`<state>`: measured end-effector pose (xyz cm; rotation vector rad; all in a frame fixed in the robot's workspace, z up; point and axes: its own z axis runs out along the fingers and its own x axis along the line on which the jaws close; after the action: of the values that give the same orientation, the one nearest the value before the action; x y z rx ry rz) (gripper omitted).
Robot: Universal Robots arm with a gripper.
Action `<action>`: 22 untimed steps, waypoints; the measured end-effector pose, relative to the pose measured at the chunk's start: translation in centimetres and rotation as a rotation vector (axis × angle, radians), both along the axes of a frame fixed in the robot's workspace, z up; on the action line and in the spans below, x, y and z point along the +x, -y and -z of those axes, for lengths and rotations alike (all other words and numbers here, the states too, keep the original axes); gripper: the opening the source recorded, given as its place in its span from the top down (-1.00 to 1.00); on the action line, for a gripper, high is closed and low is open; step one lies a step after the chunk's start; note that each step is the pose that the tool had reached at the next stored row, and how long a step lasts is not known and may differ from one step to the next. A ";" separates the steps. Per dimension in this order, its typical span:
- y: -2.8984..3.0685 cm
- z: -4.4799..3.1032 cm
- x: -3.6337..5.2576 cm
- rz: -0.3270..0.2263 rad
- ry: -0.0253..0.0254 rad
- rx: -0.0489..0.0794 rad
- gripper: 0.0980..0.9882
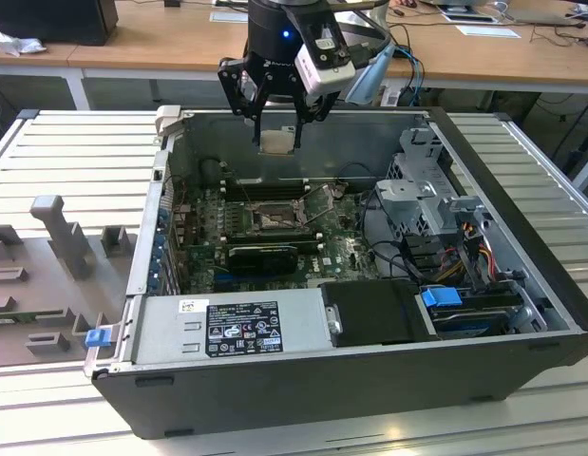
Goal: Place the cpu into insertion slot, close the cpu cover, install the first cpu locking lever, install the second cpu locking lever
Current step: 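Place the cpu into insertion slot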
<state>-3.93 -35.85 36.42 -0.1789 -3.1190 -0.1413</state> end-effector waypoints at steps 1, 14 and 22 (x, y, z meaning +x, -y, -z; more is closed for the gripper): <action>0.00 0.00 0.00 0.002 0.0000 0.000 0.03; 0.00 0.00 0.00 0.035 0.0000 0.000 0.03; 0.00 0.00 0.00 0.058 0.0000 0.000 0.03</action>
<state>-3.93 -35.85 36.42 -0.2691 -3.1152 -0.1420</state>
